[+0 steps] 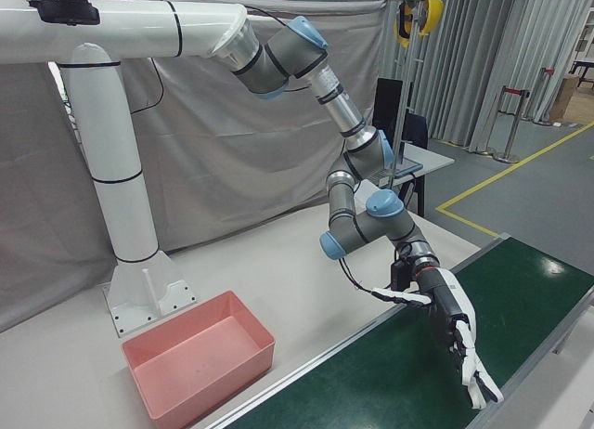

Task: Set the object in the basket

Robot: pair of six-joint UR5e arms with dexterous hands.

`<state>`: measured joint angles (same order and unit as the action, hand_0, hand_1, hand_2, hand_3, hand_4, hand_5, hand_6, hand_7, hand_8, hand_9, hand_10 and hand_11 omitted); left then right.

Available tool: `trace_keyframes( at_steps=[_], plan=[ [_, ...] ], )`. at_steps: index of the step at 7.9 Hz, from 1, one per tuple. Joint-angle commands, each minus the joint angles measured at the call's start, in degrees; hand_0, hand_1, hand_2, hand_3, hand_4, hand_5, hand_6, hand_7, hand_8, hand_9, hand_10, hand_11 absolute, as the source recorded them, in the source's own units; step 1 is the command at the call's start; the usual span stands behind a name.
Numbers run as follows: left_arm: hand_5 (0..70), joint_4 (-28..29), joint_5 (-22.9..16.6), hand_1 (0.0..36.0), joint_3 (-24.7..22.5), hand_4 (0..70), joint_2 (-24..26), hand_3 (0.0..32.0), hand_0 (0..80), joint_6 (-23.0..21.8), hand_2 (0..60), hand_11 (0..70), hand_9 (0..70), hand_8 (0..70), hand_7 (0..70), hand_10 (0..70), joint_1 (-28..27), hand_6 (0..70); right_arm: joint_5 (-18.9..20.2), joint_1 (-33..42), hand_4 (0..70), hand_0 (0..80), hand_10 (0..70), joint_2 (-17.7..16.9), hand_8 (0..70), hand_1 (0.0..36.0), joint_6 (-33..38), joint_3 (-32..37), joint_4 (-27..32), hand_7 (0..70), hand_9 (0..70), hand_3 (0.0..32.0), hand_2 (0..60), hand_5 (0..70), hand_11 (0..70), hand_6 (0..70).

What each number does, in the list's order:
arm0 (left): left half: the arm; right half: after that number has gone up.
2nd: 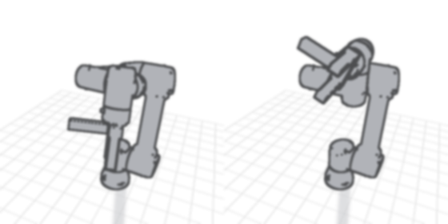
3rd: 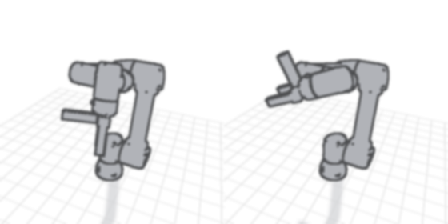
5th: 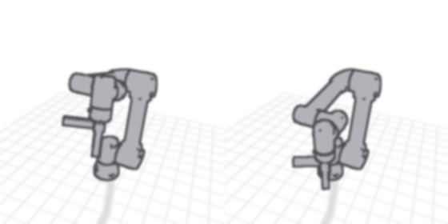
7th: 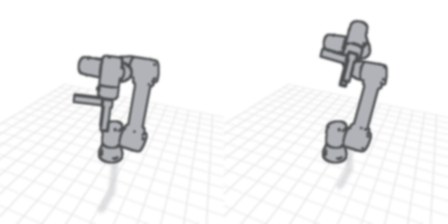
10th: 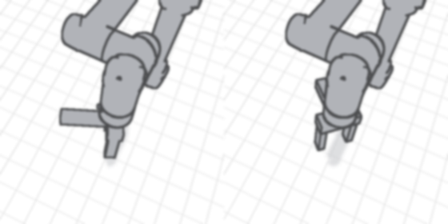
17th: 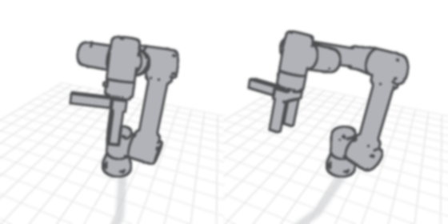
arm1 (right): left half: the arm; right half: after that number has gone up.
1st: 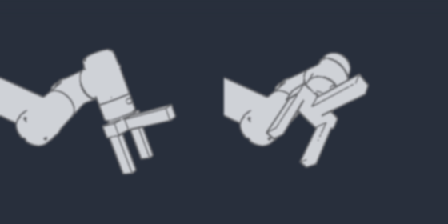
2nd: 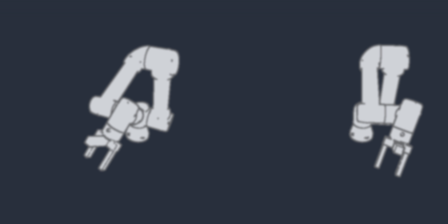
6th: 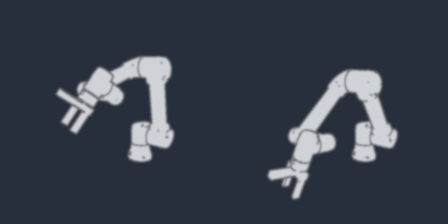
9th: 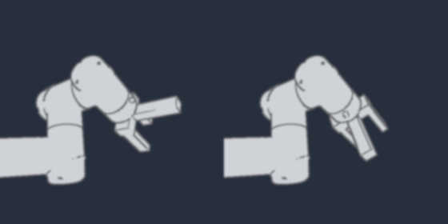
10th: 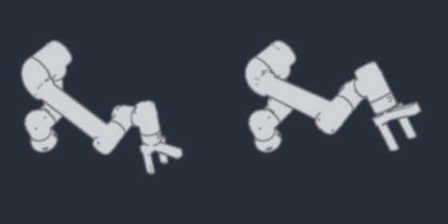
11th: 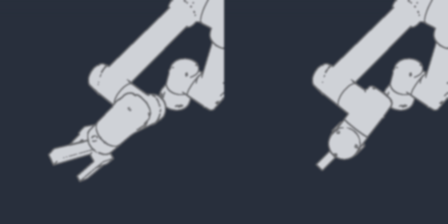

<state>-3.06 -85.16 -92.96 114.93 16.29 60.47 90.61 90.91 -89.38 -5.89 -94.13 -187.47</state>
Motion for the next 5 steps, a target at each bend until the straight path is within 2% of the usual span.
trace_keyframes(
  at_steps=[1, 3, 5],
  plan=[
    [15.7, 1.83, 0.08, 1.6, 0.24, 11.6, -0.23, 2.6, 57.1, 2.17, 0.0, 4.1, 10.1, 7.7, 1.1, 2.0, 0.09, 0.0, 0.0, 0.06, 0.0, 0.0, 0.0, 0.0, 0.0, 0.0, 0.0, 0.0, 0.0, 0.0, 0.0, 0.0, 0.0, 0.0, 0.0, 0.0],
    [16.6, 1.48, -0.01, 1.6, 0.33, 12.3, -0.23, 1.4, 57.5, 2.25, 0.0, 3.3, 9.9, 7.5, 0.9, 1.5, 0.0, 0.0, 0.0, -0.03, 0.0, 0.0, 0.0, 0.0, 0.0, 0.0, 0.0, 0.0, 0.0, 0.0, 0.0, 0.0, 0.0, 0.0, 0.0, 0.0],
    [16.5, 1.3, -0.01, 1.6, 0.41, 12.4, -0.23, 1.6, 57.5, 2.17, 0.0, 3.3, 10.1, 7.6, 1.0, 1.5, 0.09, 0.1, 0.0, -0.03, 0.0, 0.0, 0.0, 0.0, 0.0, 0.0, 0.0, 0.0, 0.0, 0.0, 0.0, 0.0, 0.0, 0.0, 0.0, 0.0]
  ],
)
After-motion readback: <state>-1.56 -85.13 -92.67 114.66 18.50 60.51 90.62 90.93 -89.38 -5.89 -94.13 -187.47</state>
